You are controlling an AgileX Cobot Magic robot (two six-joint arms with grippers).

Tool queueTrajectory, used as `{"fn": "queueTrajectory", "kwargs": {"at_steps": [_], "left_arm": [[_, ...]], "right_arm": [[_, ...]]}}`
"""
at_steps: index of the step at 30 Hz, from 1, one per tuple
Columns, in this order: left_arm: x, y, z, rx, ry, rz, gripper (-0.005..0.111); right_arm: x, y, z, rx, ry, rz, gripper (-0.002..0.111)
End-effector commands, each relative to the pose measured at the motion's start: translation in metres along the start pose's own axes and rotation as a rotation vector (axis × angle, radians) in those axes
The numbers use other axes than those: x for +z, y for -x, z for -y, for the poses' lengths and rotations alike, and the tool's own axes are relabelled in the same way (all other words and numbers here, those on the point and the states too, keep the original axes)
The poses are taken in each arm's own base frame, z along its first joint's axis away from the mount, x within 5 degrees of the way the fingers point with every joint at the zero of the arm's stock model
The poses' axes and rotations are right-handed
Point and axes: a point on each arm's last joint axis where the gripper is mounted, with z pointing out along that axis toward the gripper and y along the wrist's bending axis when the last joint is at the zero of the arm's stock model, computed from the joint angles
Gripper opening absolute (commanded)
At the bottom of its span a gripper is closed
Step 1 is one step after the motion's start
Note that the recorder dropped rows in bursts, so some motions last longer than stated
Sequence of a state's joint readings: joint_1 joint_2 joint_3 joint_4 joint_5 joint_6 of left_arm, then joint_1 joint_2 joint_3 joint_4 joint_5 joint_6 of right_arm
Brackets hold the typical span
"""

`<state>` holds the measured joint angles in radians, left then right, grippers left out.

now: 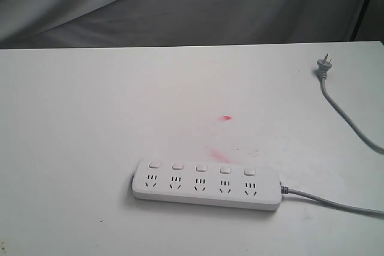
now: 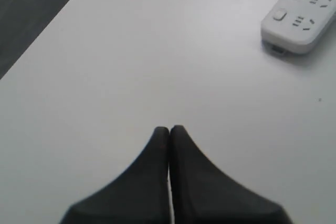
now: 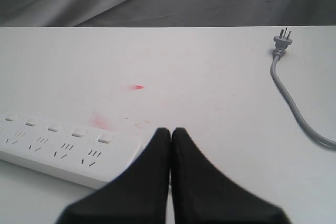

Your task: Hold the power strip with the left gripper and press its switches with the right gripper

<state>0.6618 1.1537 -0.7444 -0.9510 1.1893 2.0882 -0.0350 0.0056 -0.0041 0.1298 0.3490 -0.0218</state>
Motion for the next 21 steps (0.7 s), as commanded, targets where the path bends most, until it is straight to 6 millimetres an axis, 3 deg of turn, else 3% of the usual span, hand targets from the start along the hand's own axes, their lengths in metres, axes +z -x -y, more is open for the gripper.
{"fn": "queueTrajectory", "kwargs": {"at_steps": [1,11,14,17,21], "left_arm": [[-0.0003,-0.0072,-0.0120,-0.008,0.141,-0.067,0.000],[-0.0008,-0.0074,-0.0152,-0.016,0.177,-0.068,0.000],[-0.0008,-0.0091,-0.0139,-0.004,0.163,-0.088,0.007],[-0.0008,-0.0097,-0.0136,0.001,0.159,-0.095,0.021],[-0.0009,-0.0100,-0.0143,0.000,0.167,-0.098,0.053]], "right_arm": [[0.0000,-0.0007,-0.0001,-0.003,0.005,0.006,0.000],[0.0000,-0.0007,-0.0001,-0.003,0.005,0.006,0.000],[0.0000,-0.0007,-0.0001,-0.003,0.005,0.006,0.000],[0.0000,-0.0007,-0.0001,-0.003,0.005,0.006,0.000],[0.0000,-0.0007,-0.0001,-0.003,0.005,0.006,0.000]]}}
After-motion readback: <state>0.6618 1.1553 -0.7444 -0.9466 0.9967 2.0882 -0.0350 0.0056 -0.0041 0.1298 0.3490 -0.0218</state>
